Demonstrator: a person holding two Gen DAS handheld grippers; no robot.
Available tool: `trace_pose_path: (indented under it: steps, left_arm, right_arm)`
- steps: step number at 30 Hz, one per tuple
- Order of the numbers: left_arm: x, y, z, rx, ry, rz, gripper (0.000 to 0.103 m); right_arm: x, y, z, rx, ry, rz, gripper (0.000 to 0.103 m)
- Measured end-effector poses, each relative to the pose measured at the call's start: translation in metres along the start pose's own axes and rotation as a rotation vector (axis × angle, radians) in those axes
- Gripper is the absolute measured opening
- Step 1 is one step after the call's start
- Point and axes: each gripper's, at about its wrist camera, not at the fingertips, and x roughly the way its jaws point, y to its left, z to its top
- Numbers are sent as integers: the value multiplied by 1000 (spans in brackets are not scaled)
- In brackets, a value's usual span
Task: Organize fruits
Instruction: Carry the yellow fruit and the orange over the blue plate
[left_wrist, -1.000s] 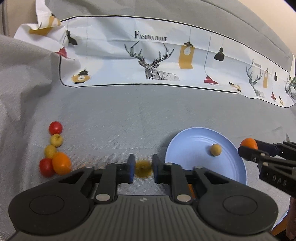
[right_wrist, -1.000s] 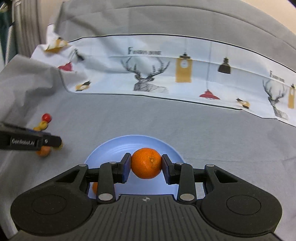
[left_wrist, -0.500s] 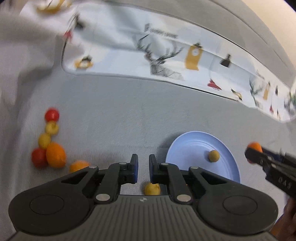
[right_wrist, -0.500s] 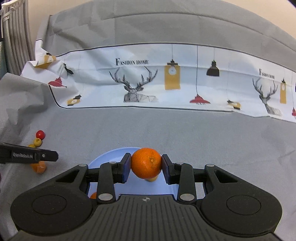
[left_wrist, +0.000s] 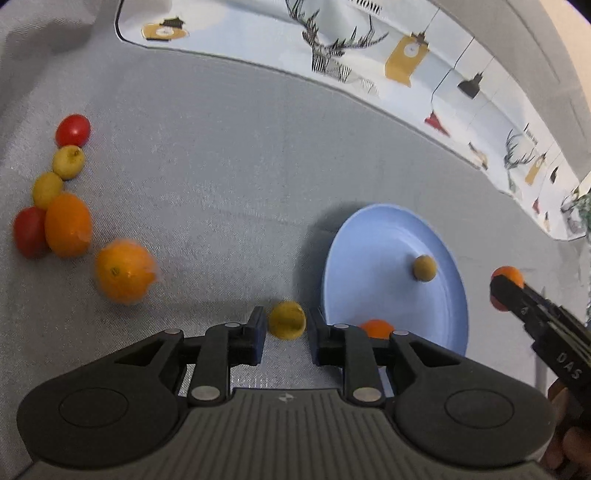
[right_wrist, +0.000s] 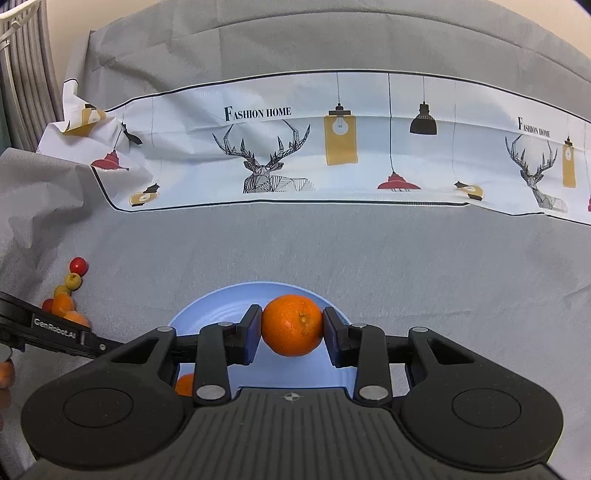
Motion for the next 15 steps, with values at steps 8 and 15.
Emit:
trace_pose_path:
  steps: [8, 15]
  left_arm:
    - [13, -13, -4, 54, 16, 53, 25]
    - [-16, -25, -3, 161, -168, 143, 24]
  right_arm:
    - [1, -4, -3, -4, 13, 0, 37]
    - [-2, -1, 0, -4, 10, -7, 37]
